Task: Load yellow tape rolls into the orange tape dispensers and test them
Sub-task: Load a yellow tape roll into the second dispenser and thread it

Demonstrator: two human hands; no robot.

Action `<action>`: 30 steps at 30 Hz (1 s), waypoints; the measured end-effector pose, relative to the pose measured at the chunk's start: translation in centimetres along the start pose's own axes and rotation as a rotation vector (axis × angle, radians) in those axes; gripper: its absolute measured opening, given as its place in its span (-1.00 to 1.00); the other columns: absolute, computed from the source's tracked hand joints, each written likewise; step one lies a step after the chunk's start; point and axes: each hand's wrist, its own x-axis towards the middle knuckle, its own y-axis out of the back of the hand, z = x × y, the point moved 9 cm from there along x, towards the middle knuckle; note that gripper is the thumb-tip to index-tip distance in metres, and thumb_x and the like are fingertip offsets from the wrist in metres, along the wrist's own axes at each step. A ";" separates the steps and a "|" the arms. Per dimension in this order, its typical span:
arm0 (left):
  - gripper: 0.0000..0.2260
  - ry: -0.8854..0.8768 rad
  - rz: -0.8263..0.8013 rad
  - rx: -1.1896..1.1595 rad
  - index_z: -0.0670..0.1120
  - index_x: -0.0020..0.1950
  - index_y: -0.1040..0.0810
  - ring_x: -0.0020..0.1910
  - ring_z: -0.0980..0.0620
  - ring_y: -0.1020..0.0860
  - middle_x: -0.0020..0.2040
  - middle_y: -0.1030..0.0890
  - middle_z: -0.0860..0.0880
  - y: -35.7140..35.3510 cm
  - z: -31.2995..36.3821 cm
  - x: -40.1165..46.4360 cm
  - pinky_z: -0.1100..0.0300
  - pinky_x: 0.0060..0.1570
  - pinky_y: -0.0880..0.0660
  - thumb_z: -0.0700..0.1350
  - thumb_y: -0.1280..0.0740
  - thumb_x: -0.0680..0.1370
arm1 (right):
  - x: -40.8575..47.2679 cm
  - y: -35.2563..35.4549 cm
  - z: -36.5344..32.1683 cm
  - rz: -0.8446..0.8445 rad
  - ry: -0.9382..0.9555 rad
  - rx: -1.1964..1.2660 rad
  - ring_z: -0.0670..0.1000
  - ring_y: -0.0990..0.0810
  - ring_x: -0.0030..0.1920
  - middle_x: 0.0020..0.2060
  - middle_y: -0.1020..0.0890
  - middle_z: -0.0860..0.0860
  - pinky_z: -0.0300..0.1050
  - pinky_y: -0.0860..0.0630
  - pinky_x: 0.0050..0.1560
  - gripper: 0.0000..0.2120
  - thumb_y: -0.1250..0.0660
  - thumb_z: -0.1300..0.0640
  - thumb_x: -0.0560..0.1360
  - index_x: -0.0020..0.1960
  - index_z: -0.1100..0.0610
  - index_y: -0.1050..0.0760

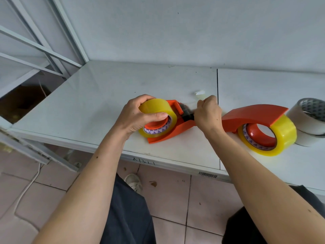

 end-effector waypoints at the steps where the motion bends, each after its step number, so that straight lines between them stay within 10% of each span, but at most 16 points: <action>1: -0.51 0.003 0.003 -0.007 0.07 0.02 -0.63 -0.02 0.02 -0.67 -0.05 -0.70 0.04 0.1 -0.1 0.0 -0.03 0.08 -0.61 0.15 -0.60 0.14 | 0.1 0.0 0.2 0.007 -0.023 0.028 0.12 -0.42 -0.20 -0.24 -0.41 0.07 0.01 -0.37 -0.20 -0.86 -0.05 0.26 0.61 0.11 0.29 -0.30; 10: -0.57 -0.010 -0.021 -0.087 -0.01 0.07 -0.62 -0.04 0.02 -0.68 -0.04 -0.70 0.02 1.1 -0.4 -0.5 0.14 -0.01 -0.60 -0.02 -0.61 0.25 | 0.3 0.5 1.6 0.088 -0.150 0.265 0.09 -0.45 -0.16 -0.24 -0.40 0.00 0.04 -0.51 -0.18 -0.90 -0.03 0.24 0.60 0.07 0.23 -0.27; 15: -0.65 -0.010 0.035 -0.132 0.02 -0.01 -0.63 -0.08 0.05 -0.67 -0.10 -0.70 0.04 1.9 -0.6 -0.8 0.18 -0.05 -0.59 -0.02 -0.60 0.25 | 0.5 -0.8 3.2 0.005 -0.276 0.513 0.28 -0.70 -0.17 -0.04 -0.63 0.35 0.19 -0.67 -0.31 -0.62 -0.03 0.12 0.44 0.16 0.31 -0.35; 20: -0.63 -0.001 0.135 -0.272 -0.03 -0.11 -0.63 -0.23 0.08 -0.65 -0.24 -0.69 0.07 2.8 -0.7 -0.8 0.19 -0.15 -0.56 0.03 -0.60 0.16 | -0.4 -1.2 2.6 0.010 -0.343 0.745 0.03 -0.64 -0.55 -0.38 -0.62 0.20 -0.14 -0.59 -0.51 -0.72 0.05 0.37 0.58 -0.08 0.37 -0.44; 30: -0.84 0.096 0.384 -0.632 -0.05 -0.24 -0.60 -0.37 0.11 -0.57 -0.41 -0.61 0.10 3.0 -1.8 -1.0 0.11 -0.15 -0.53 -0.13 -0.56 0.30 | -1.9 -4.6 1.9 -0.173 -0.476 1.166 0.00 -0.63 -0.53 -0.51 -0.62 0.10 -0.24 -0.58 -0.47 -0.90 -0.15 0.37 0.61 -0.06 0.28 -0.40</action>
